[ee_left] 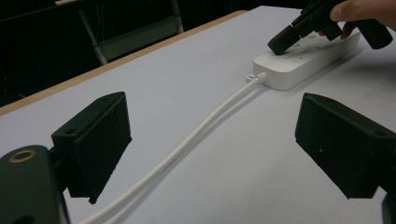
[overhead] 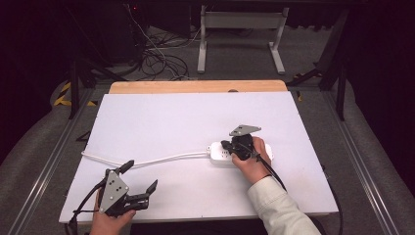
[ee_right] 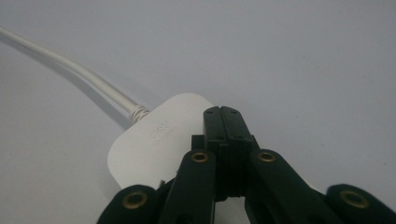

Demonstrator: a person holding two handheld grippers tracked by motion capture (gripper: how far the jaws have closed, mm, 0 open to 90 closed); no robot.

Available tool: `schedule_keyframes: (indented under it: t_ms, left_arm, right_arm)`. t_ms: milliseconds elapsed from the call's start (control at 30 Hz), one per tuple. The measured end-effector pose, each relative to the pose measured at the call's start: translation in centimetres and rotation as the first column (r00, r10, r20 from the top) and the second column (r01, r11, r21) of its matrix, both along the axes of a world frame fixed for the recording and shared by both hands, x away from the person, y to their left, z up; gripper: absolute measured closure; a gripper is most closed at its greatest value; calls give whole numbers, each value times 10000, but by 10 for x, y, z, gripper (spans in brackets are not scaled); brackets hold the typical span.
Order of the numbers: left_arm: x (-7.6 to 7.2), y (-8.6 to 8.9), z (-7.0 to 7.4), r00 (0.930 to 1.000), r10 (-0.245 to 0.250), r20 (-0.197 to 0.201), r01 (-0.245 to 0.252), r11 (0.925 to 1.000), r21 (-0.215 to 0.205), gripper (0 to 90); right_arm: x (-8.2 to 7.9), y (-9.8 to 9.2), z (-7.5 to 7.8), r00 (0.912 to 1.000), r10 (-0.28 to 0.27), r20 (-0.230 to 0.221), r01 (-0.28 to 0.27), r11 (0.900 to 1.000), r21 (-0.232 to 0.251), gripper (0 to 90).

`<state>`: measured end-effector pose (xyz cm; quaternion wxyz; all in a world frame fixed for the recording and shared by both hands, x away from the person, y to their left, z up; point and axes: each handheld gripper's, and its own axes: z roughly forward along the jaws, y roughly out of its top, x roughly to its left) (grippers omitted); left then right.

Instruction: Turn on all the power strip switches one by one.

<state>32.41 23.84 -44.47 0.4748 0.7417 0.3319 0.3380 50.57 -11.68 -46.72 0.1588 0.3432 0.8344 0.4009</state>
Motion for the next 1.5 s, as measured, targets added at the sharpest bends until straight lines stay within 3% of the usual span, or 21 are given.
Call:
schedule_keyframes:
  t_ms: [367,533,600,767,1100,1267,1500]
  left_arm:
    - [0,-1,-1,10000,13,-55,-13,10000,-63,111]
    - [1,-1,0,10000,25,-37,-25,10000,-70,111]
    - [0,0,0,10000,34,-33,-34,10000,-44,110]
    - [0,0,0,10000,7,3,-7,10000,-12,111]
    - [1,0,0,10000,3,-2,-3,10000,-27,111]
    - [1,0,0,10000,-20,-11,20,10000,-31,110]
    - [1,-1,0,10000,-12,-36,12,10000,-95,111]
  right_arm:
    - [0,1,-1,10000,-54,16,54,10000,-41,900]
    - [1,-1,4,9993,-185,-333,186,9998,32,900]
    - [-1,-3,8,9996,-278,-110,279,9996,62,900]
    - [-11,-8,25,9968,-75,790,10,9966,823,899]
    - [-18,-12,37,9951,111,985,-223,9934,1127,868]
    - [-21,-12,42,9940,315,1043,-429,9932,1085,754]
    - [-28,-17,54,9909,396,1288,-549,9915,1177,661]
